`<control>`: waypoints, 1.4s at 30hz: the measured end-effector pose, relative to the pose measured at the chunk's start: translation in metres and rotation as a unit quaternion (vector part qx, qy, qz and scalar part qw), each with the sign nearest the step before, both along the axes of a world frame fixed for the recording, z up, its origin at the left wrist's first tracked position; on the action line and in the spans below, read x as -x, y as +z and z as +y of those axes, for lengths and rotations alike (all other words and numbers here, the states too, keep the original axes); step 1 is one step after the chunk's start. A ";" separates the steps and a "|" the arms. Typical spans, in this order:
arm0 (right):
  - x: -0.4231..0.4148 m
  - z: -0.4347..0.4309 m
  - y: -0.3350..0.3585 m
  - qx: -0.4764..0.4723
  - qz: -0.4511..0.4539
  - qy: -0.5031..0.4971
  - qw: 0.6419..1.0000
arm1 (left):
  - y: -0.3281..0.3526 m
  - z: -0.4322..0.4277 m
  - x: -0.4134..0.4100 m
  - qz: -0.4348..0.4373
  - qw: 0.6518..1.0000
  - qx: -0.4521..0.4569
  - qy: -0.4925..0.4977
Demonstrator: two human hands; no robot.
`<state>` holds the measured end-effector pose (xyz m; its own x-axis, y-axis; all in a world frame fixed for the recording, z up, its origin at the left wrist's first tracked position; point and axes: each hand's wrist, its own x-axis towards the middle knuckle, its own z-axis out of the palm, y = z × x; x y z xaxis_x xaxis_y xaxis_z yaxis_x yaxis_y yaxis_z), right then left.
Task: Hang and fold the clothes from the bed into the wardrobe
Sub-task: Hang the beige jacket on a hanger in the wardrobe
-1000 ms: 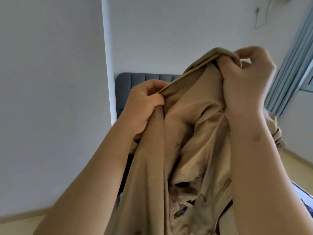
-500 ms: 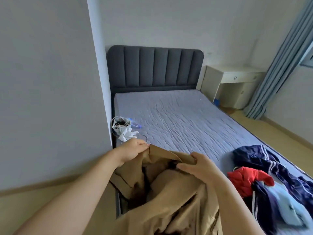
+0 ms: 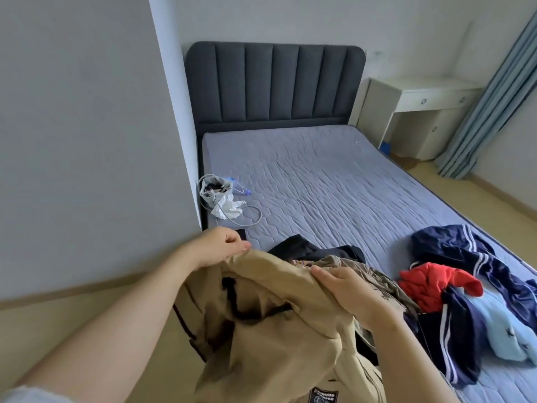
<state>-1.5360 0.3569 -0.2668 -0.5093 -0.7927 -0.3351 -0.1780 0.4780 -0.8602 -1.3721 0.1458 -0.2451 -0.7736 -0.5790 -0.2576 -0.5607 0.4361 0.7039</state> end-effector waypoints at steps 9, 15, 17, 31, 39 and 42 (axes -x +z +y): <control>-0.004 -0.008 -0.018 -0.019 0.094 -0.041 0.995 | -0.053 0.039 0.007 -0.118 0.985 0.091 -0.091; -0.015 -0.003 -0.038 -0.173 0.171 0.171 0.955 | -0.075 0.047 -0.011 -0.044 0.996 -0.022 0.070; -0.022 -0.008 -0.044 -0.202 0.237 0.156 0.937 | -0.078 0.056 -0.020 0.001 0.992 -0.044 0.116; -0.177 -0.099 0.006 0.127 0.067 0.126 0.982 | -0.004 0.087 -0.169 0.258 0.767 0.012 0.587; -0.334 -0.132 0.037 0.195 -0.071 0.260 0.943 | 0.030 0.111 -0.322 0.337 0.648 0.094 0.676; -0.398 -0.144 0.042 0.191 -0.102 0.311 0.926 | 0.033 0.116 -0.381 0.332 0.618 0.135 0.699</control>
<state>-1.1384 0.2132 -0.2245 0.1281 -0.9917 -0.0094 -0.1326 -0.0078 -0.9911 -0.9912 0.2621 -0.2117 0.6496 -0.7536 0.1008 -0.1494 0.0035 0.9888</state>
